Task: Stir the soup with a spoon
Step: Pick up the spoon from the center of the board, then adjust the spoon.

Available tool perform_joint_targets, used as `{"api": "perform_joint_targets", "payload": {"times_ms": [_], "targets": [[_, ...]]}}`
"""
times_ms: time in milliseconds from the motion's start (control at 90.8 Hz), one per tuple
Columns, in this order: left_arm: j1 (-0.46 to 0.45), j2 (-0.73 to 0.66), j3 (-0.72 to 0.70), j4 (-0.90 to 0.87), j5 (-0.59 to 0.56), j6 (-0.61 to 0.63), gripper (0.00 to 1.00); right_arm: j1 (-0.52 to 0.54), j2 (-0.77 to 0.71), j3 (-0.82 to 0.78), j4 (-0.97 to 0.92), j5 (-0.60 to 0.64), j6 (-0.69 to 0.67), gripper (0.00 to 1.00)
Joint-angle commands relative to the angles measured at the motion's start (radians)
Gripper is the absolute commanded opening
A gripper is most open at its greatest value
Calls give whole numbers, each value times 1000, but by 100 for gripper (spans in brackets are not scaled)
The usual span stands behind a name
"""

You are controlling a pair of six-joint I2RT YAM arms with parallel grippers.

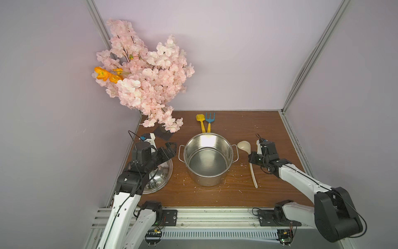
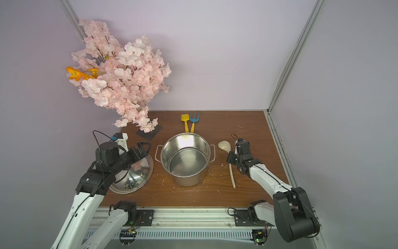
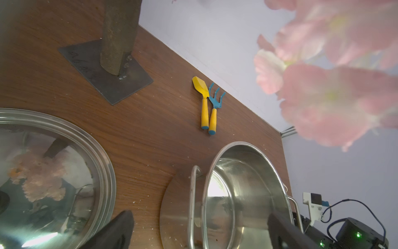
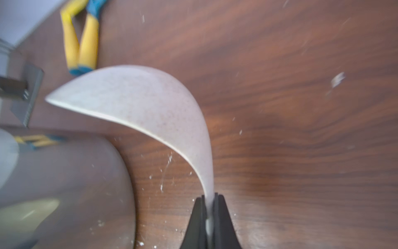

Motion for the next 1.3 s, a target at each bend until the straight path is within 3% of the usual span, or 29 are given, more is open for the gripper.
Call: {"api": "perform_joint_targets", "payload": {"times_ms": [0,154,275,407,528,749,991,1134,1288], "targets": [[-23,9,36,-20,59,3,100,-42,-61,72,-37,7,-10,0],[-145,37,70,-23,26,-8,99,-78,-110,219,-90,-31,-2,0],[-353,95,123,-21,-99,-31,97,-80,-117,361,-103,-88,32,0],[-578,191,205,-16,-219,-46,96,-64,-78,495,-40,-268,99,0],[-695,293,292,-2,-243,-27,96,28,-17,593,29,-362,146,0],[-727,396,327,170,-123,-5,96,184,60,628,282,-486,292,0],[-728,454,331,301,-57,11,100,309,141,645,425,-538,370,0],[-727,443,279,402,-90,-26,90,340,172,650,462,-567,385,0],[-716,410,220,496,-104,-57,74,342,187,647,485,-609,400,0]]}}
